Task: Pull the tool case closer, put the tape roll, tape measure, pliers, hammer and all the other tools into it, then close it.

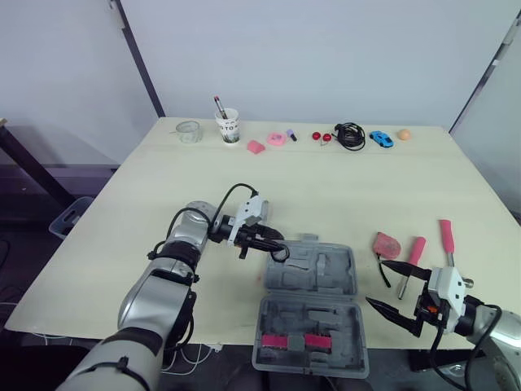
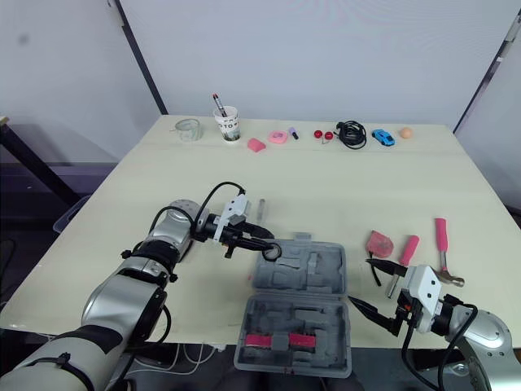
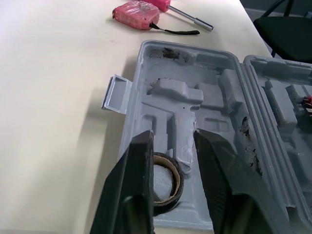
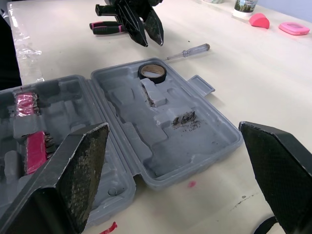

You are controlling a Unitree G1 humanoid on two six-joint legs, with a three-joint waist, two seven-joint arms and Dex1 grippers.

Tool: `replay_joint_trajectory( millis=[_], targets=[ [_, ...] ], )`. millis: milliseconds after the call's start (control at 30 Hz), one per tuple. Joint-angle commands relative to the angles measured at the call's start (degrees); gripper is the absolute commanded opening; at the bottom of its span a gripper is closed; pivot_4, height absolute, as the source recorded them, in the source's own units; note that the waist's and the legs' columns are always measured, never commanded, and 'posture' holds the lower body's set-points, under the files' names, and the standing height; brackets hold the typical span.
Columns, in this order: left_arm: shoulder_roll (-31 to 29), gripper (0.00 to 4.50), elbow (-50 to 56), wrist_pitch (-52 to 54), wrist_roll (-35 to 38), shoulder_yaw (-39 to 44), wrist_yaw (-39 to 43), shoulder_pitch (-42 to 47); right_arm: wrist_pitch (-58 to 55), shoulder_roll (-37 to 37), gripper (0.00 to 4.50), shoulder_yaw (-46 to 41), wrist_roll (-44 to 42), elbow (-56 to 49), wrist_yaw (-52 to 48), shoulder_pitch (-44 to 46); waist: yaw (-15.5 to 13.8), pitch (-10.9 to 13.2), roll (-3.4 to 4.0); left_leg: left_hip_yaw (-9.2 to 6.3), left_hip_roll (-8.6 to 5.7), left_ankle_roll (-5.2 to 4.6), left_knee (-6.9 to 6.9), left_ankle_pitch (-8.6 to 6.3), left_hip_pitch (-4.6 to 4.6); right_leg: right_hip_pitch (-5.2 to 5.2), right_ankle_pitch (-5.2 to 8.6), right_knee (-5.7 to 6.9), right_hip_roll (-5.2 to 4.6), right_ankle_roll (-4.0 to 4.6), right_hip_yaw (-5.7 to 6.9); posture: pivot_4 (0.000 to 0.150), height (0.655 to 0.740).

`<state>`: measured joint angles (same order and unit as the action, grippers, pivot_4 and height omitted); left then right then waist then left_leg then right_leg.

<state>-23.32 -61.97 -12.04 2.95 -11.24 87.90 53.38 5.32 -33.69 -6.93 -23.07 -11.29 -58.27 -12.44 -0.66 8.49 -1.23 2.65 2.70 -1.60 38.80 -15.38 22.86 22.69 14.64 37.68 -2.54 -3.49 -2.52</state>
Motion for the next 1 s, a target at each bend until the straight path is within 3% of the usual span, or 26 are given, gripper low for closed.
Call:
replay_joint_trajectory(
  millis=[33,733,1000],
  targets=[
    [0.0,1.5,-0.8,-2.8,-1.1,0.5,-0.7,-0.1,1.4,0.0,4.5,-0.2,-0.3,-1.5,0.1,0.4,0.0,0.0,0.0,0.0,0.0,0.0,0.0,0.0,0.0,0.0,0.0,0.0,0.0,0.0,0.0,0.15,0.74],
    [4.0,1.5,-8.2,-8.3,-8.3,-0.7,-11.6,-2.8,2.3,0.7,4.5,-0.1,-0.1,-1.4,0.6,0.1,0.0,0.0,0.0,0.0,0.0,0.0,0.0,0.0,-0.01,-0.01,-0.01,0.0,0.0,-0.01,0.0,0.15,0.74],
    [3.8,1.5,-7.7,-8.1,-7.4,0.6,-9.7,-3.4,2.3,0.5,4.5,-0.5,-0.4,-1.6,0.4,-0.4,0.0,-0.1,0.0,0.0,0.0,0.0,0.0,0.0,-0.05,-0.02,-0.01,0.02,0.0,-0.01,0.0,0.15,0.74]
  ],
)
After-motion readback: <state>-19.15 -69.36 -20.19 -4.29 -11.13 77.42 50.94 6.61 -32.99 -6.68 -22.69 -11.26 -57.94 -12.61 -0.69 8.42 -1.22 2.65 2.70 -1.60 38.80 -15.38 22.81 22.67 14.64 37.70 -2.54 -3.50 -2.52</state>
